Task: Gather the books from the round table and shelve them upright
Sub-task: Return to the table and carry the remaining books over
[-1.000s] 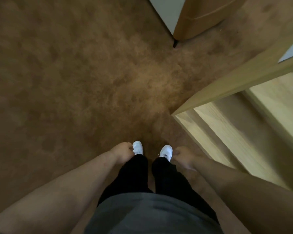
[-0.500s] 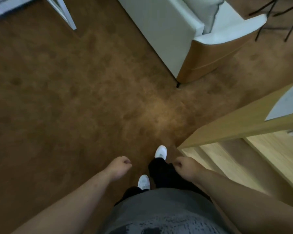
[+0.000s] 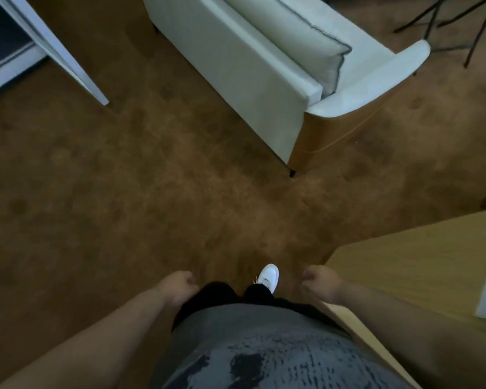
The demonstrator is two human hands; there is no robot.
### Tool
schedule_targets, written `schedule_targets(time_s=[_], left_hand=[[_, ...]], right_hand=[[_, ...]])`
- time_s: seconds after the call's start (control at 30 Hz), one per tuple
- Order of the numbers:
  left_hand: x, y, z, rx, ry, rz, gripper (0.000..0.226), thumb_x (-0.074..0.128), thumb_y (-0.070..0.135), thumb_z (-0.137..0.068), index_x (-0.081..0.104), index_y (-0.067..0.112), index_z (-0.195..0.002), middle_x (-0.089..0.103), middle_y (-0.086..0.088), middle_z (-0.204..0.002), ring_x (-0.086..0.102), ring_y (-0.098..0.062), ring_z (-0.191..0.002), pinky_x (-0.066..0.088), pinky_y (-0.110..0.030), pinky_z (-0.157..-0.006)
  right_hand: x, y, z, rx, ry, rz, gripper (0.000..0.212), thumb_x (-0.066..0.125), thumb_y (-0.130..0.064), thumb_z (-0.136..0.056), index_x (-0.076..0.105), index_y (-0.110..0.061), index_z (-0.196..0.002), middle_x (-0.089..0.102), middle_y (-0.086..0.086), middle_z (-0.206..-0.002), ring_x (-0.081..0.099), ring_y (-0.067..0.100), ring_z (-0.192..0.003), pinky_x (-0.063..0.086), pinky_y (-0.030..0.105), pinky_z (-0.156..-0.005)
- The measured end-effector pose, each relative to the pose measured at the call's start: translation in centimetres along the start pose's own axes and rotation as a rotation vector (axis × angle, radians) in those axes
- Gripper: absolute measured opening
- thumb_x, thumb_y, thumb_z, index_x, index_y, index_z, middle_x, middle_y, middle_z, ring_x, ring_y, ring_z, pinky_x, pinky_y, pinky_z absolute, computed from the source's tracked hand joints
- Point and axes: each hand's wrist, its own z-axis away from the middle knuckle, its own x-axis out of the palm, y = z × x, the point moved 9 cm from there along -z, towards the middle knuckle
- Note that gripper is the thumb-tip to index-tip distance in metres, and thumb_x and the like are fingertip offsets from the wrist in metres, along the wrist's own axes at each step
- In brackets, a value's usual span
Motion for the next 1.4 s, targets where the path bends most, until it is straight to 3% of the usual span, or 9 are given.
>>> schedule_targets(time_s=[0.1,0.2,0.37,0.53,0.7,0.83,1.1,1.27,1.4], left_hand=[[-5.9,3.1,-1.9,0.029,0.125,0.186,0.026,0.054,0.026,-0.101,0.063,0.010,-0.119,0.061,-0.007,-0.123,0.056,-0.022,-0.108,0.044,-0.030,-0.088],[-9.5,5.8,-3.4,0.053,0.183,0.304,0.011,0.057,0.020,-0.099,0.067,0.015,-0.099,0.067,-0.009,-0.112,0.062,-0.024,-0.103,0.047,-0.033,-0.089],[-12.4,7.4,-6.8,0.075,0.076,0.104,0.016,0.055,0.015,-0.099,0.064,0.012,-0.112,0.063,-0.005,-0.113,0.056,-0.018,-0.102,0.041,-0.027,-0.086],[-17.5,8.6,-10.9,0.103,-0.105,-0.215,0.015,0.053,0.019,-0.099,0.063,0.017,-0.110,0.062,-0.002,-0.117,0.058,-0.015,-0.106,0.042,-0.024,-0.086],[-26.0,13.4,-15.6,0.143,-0.067,-0.374,0.021,0.055,0.022,-0.100,0.065,0.013,-0.116,0.063,-0.004,-0.119,0.058,-0.015,-0.103,0.043,-0.024,-0.086],[-30.4,19.5,-18.5,0.152,0.014,-0.386,0.022,0.056,0.016,-0.099,0.068,0.006,-0.114,0.066,-0.011,-0.116,0.059,-0.022,-0.102,0.043,-0.029,-0.087],[-27.4,37.2,-19.8,0.329,0.017,-0.394,0.023,0.057,0.014,-0.098,0.069,0.008,-0.117,0.067,-0.008,-0.114,0.060,-0.021,-0.104,0.045,-0.030,-0.089],[-22.0,48.9,-20.1,0.431,-0.099,-0.534,0.028,0.057,0.019,-0.098,0.066,0.014,-0.124,0.064,-0.002,-0.122,0.055,-0.011,-0.106,0.041,-0.023,-0.089],[-19.7,59.1,-20.9,0.476,-0.126,-0.625,0.030,0.057,0.023,-0.097,0.065,0.016,-0.125,0.062,0.000,-0.124,0.056,-0.013,-0.110,0.041,-0.023,-0.091]], right_hand=[[-4.9,-0.4,-1.3,0.060,0.055,-0.093,0.012,0.054,-0.020,-0.097,0.064,-0.013,-0.097,0.065,0.007,-0.100,0.062,0.026,-0.099,0.047,0.032,-0.081],[-8.4,-0.3,-2.6,0.132,0.110,-0.217,0.020,0.054,-0.021,-0.100,0.066,-0.010,-0.110,0.066,0.009,-0.108,0.060,0.025,-0.103,0.046,0.034,-0.087],[-9.8,0.3,-3.4,0.245,0.130,-0.319,0.022,0.055,-0.019,-0.101,0.066,-0.006,-0.115,0.064,0.007,-0.109,0.057,0.018,-0.096,0.046,0.030,-0.084],[-10.6,-1.1,-3.9,0.383,0.125,-0.426,0.018,0.055,-0.016,-0.097,0.058,-0.018,-0.080,0.057,0.000,-0.080,0.055,0.017,-0.075,0.044,0.029,-0.070],[-14.9,-6.5,-6.8,0.289,0.191,-0.592,0.025,0.054,-0.021,-0.101,0.064,-0.012,-0.121,0.058,0.000,-0.110,0.054,0.017,-0.098,0.042,0.025,-0.083],[-18.0,-7.8,-7.6,0.288,0.255,-0.699,0.030,0.055,-0.020,-0.097,0.066,-0.006,-0.121,0.068,0.010,-0.118,0.064,0.027,-0.107,0.052,0.037,-0.091],[-19.1,1.9,-7.6,0.481,0.211,-0.827,0.033,0.054,-0.021,-0.097,0.063,-0.007,-0.125,0.065,0.010,-0.122,0.061,0.024,-0.107,0.050,0.035,-0.095],[-24.2,8.6,-9.2,0.504,0.250,-0.896,0.037,0.054,-0.023,-0.099,0.059,-0.011,-0.134,0.061,0.008,-0.136,0.057,0.024,-0.124,0.046,0.034,-0.104],[-28.5,13.3,-9.8,0.510,0.214,-0.875,0.033,0.055,-0.025,-0.098,0.063,-0.014,-0.129,0.065,0.007,-0.130,0.061,0.024,-0.118,0.049,0.035,-0.102]])
